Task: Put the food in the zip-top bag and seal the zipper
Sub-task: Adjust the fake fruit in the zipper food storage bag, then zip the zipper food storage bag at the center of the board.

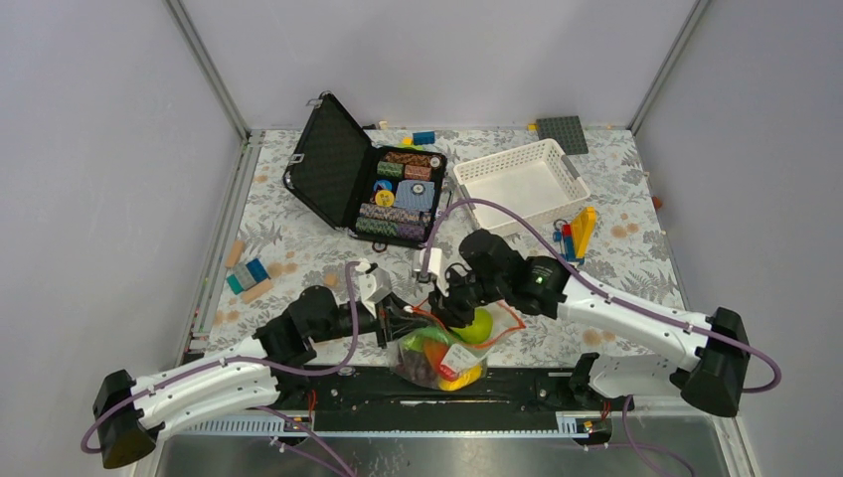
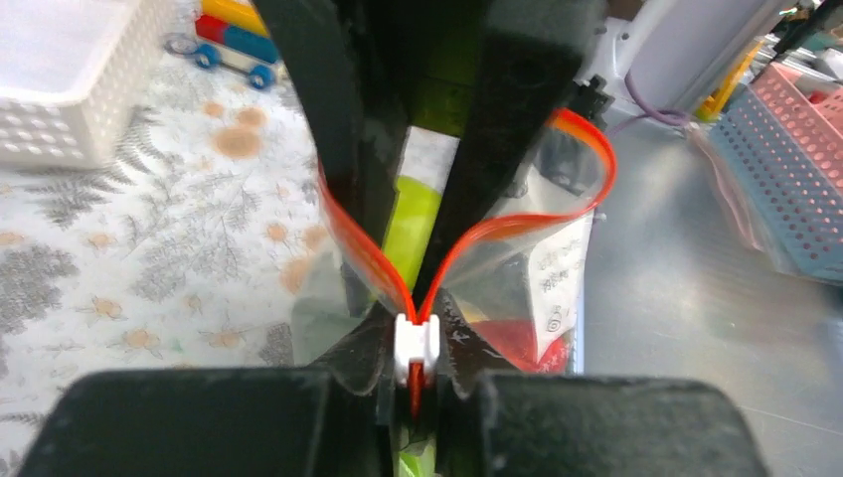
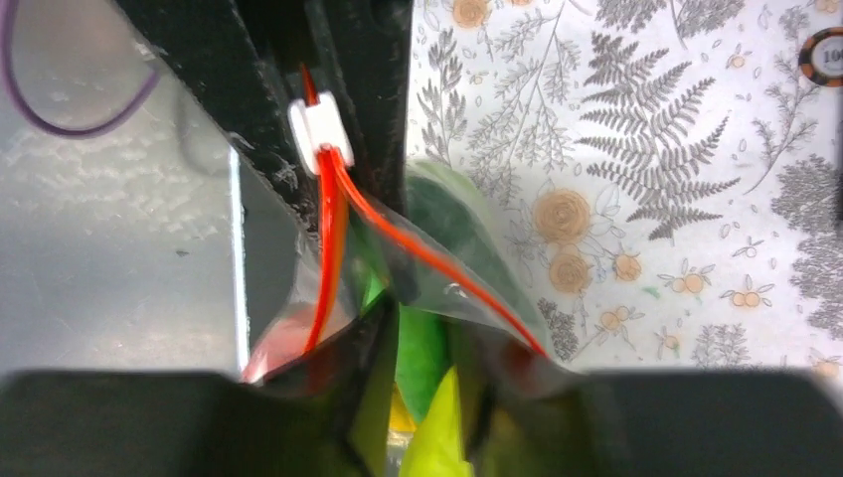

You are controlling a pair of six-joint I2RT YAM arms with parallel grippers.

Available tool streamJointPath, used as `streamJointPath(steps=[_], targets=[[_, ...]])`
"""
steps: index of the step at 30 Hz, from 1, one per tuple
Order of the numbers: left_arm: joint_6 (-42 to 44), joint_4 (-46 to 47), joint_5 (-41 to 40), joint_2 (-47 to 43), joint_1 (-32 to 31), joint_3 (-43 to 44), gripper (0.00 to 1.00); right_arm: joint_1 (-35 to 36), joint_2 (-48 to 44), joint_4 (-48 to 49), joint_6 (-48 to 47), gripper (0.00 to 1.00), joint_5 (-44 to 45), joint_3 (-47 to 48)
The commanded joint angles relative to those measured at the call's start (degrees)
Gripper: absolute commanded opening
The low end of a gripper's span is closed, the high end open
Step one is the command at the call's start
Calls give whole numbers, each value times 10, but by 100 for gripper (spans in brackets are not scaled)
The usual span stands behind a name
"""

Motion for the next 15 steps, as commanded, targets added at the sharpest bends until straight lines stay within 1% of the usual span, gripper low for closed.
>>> streamJointPath(steps=[1,2,5,7,11,13,15], targets=[[-4,68,-44,6,10,40,0,16,-65,-9,-12,42,45,-13],[-3,68,-42,4,10,39,0,14,-82,-17,-16,48,68,-17],[6,71,-26,-4,10,37,0,15,-135,-49,-39,56,132,-15],[10,72,-18,-9,10,37,0,14,-166,-56,-50,61,157,-14],[14,72,-4,-10,10,39,0,15,-201,-32,-80,74,115,-17],[15,68,-2,-9,10,43,0,14,-199,-25,-98,79,91,-9],[17,62,1,-6,10,47,0,15,-185,-21,-112,82,73,4]])
